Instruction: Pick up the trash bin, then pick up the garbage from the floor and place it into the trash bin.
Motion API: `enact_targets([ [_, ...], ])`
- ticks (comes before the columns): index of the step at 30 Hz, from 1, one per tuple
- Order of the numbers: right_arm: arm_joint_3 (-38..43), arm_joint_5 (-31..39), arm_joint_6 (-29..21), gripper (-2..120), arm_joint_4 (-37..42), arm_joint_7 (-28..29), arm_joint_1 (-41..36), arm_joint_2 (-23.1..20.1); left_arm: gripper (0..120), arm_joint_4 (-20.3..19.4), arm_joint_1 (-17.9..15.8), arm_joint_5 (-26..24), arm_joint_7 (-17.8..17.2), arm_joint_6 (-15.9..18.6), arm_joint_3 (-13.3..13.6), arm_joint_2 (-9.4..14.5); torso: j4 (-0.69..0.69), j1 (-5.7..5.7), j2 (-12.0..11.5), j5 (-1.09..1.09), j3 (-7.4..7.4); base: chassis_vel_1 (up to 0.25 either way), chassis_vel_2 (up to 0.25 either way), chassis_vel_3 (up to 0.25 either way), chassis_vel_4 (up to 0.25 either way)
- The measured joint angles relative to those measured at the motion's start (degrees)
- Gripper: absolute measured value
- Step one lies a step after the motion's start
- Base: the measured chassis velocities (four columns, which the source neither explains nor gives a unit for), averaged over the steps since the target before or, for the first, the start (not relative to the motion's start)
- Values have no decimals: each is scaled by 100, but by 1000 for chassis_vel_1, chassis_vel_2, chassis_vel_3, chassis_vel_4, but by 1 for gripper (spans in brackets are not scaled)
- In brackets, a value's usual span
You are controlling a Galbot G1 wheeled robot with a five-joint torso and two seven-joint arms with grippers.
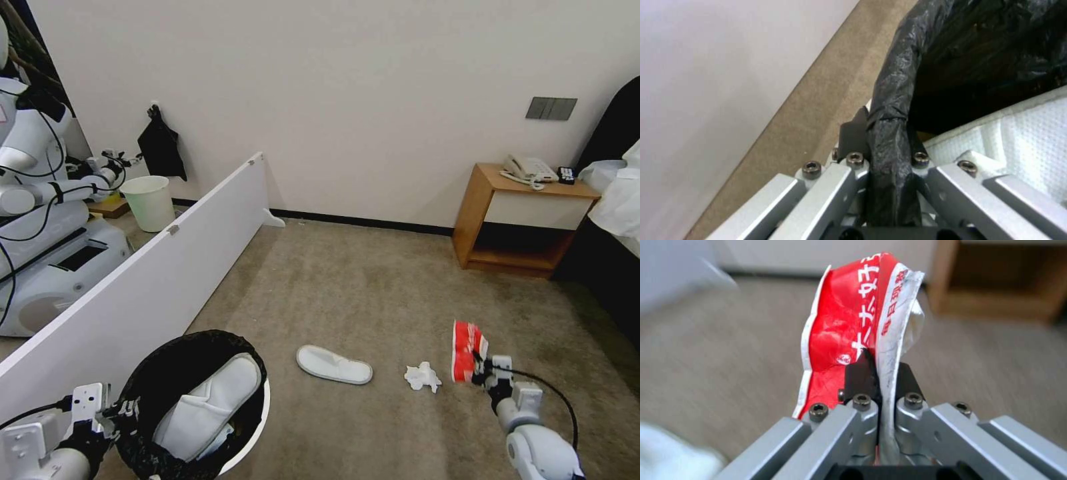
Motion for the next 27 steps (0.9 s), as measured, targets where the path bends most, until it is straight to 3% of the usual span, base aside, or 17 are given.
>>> enact_targets([
  [1,-136,306,7,0,526,13,-20,-278,3,3,-45,-11,-8,8,11,33,3,0,0,-2,0,0,0,0,0],
  [4,-289,562,7,0,901,22,13,-508,3,7,-78,-23,-13,14,17,58,-2,0,0,-1,0,0,0,0,0],
  [6,-804,1016,52,0,1497,22,437,-982,3,14,-127,-57,-26,31,31,99,2,0,0,-3,0,0,0,0,0],
  [13,-1868,1766,175,0,1780,-117,1512,-1289,3,50,-222,-18,-32,42,150,163,1,0,0,0,0,0,0,0,0],
  [15,-2182,1986,190,0,1767,-192,1939,-1266,3,76,-283,-17,-42,47,186,187,-3,0,0,0,0,0,0,0,0],
  [19,-3054,2436,272,0,1466,-402,3202,-933,3,136,-379,-17,-48,55,270,236,4,0,0,-3,0,0,0,0,0],
  [24,-3935,2608,345,0,1125,-557,3983,-314,3,149,-409,-19,-47,57,283,267,1,0,0,-2,1,0,0,0,0],
  [26,-3935,2608,345,0,1125,-557,3983,-314,3,149,-409,-19,-47,57,283,267,1,0,0,-2,1,0,0,0,0],
  [27,-4302,2612,384,0,1006,-627,4216,-30,3,149,-403,-23,-38,57,282,270,8,0,0,-2,1,0,0,0,0],
])
